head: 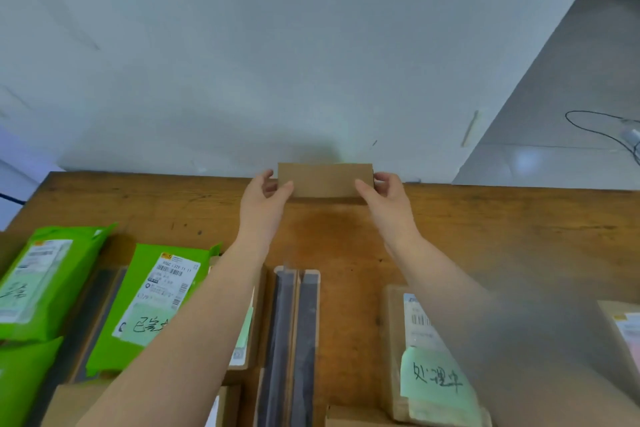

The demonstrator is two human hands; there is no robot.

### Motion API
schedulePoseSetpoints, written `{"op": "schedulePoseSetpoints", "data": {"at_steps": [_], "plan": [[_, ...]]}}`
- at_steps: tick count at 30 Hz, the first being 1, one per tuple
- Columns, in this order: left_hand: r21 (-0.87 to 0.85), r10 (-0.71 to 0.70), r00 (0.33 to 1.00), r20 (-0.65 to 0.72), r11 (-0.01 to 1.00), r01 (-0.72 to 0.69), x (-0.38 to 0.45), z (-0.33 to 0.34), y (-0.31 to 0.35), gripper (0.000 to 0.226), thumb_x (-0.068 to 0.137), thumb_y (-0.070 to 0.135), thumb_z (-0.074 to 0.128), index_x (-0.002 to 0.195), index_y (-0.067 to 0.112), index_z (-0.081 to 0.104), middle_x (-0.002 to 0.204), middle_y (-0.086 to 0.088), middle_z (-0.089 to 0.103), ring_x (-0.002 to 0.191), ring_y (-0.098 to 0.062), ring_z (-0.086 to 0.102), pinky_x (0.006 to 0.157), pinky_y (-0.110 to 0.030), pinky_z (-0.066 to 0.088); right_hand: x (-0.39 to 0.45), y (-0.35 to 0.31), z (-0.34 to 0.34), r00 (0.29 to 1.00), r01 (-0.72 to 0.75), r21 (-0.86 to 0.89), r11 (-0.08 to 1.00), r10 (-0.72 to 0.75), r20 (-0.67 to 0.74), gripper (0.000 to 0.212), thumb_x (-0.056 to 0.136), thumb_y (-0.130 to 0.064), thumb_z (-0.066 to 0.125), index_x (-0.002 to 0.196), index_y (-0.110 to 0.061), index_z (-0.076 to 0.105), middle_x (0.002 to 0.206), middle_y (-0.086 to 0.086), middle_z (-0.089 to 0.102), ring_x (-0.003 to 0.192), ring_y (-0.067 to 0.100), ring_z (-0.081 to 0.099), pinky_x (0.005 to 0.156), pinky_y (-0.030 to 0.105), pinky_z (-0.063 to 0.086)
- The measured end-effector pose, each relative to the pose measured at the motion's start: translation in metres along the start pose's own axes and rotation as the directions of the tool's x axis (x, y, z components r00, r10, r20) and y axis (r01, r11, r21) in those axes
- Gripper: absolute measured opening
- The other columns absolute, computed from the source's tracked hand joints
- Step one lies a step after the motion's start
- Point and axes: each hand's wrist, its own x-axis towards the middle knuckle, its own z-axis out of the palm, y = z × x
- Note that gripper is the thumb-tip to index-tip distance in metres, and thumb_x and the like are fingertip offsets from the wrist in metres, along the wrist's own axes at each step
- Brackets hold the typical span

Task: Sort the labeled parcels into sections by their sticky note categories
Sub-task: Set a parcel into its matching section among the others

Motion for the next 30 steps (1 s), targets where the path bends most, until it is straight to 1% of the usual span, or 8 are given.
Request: {"op": "schedulePoseSetpoints", "data": {"at_steps": [3,6,13,15,19,23,27,30], "plan": [[-0.02,0.063,0.998,-0.007,0.998,-0.063,-0.032,-0.009,0.012,0.047,0.089,0.017,0.061,0.135,0.013,0.049,0.124,-0.006,0.055,0.107,-0.013,0.053,0.086,-0.023,0.04,-0.028,-0.009,-0.01,0.998,0.06,0.067,0.996,-0.061,0.013,0.059,0.089,-0.037,0.06,0.141,-0.027,0.035,0.131,-0.003,0.046,0.122,0.014,0.044,0.098,0.029,0.04],[-0.09,0.098,0.992,-0.08,0.99,-0.105,-0.079,-0.019,0.022,0.043,0.087,0.012,0.063,0.129,0.009,0.054,0.123,-0.011,0.057,0.1,-0.012,0.054,0.086,-0.024,0.044,-0.065,-0.019,-0.021,0.996,0.095,0.152,0.984,-0.093,-0.017,0.047,0.089,-0.034,0.061,0.131,-0.026,0.044,0.117,-0.011,0.05,0.118,0.013,0.049,0.1,0.03,0.043],[-0.303,0.151,0.971,-0.183,0.932,-0.202,-0.202,-0.056,0.023,0.011,0.089,0.016,0.06,0.095,0.025,0.061,0.098,0.001,0.064,0.086,-0.004,0.057,0.074,-0.018,0.045,-0.16,-0.028,-0.041,0.989,0.133,0.328,0.935,-0.104,-0.104,0.025,0.088,-0.035,0.062,0.103,-0.017,0.054,0.104,-0.003,0.063,0.099,0.011,0.057,0.075,0.017,0.044],[-0.359,0.114,0.97,-0.217,0.914,-0.188,-0.233,-0.067,0.018,0.005,0.088,0.018,0.061,0.089,0.023,0.06,0.095,0.003,0.065,0.087,-0.004,0.058,0.082,-0.025,0.047,-0.186,-0.025,-0.043,0.99,0.132,0.34,0.931,-0.104,-0.1,0.022,0.087,-0.033,0.064,0.1,-0.017,0.056,0.103,-0.001,0.065,0.101,0.012,0.058,0.076,0.019,0.048],[-0.417,0.056,0.954,-0.296,0.891,-0.181,-0.279,-0.091,0.002,0.01,0.087,0.014,0.063,0.082,0.02,0.058,0.085,0.003,0.063,0.083,-0.01,0.057,0.084,-0.035,0.046,-0.231,-0.016,-0.039,0.995,0.091,0.374,0.923,-0.096,-0.005,0.014,0.086,-0.026,0.066,0.097,-0.024,0.058,0.1,-0.006,0.066,0.104,0.011,0.059,0.09,0.028,0.051],[-0.442,0.043,0.942,-0.332,0.875,-0.196,-0.315,-0.12,-0.013,0.014,0.084,0.01,0.065,0.083,0.022,0.058,0.086,0.005,0.063,0.08,-0.012,0.057,0.072,-0.026,0.043,-0.273,-0.01,-0.032,0.985,0.107,0.37,0.923,-0.149,0.086,0.019,0.085,-0.016,0.067,0.101,-0.021,0.058,0.1,-0.006,0.064,0.104,0.011,0.057,0.08,0.019,0.047],[-0.442,0.024,0.937,-0.348,0.877,-0.187,-0.344,-0.15,-0.027,0.017,0.083,0.014,0.069,0.089,0.028,0.061,0.098,0.0,0.069,0.095,-0.018,0.065,0.084,-0.036,0.051,-0.31,-0.004,-0.023,0.949,0.147,0.342,0.928,-0.229,0.215,0.027,0.082,-0.01,0.069,0.099,-0.027,0.055,0.104,-0.007,0.065,0.106,0.011,0.058,0.082,0.022,0.049],[-0.482,0.044,0.928,-0.369,0.845,-0.232,-0.366,-0.171,-0.032,0.024,0.084,0.004,0.065,0.1,0.022,0.06,0.094,0.005,0.069,0.082,-0.003,0.068,0.072,-0.021,0.055,-0.337,-0.002,-0.012,0.918,0.146,0.33,0.933,-0.252,0.306,0.045,0.08,-0.004,0.069,0.114,-0.026,0.05,0.113,-0.005,0.062,0.11,0.011,0.055,0.084,0.025,0.051]]}}
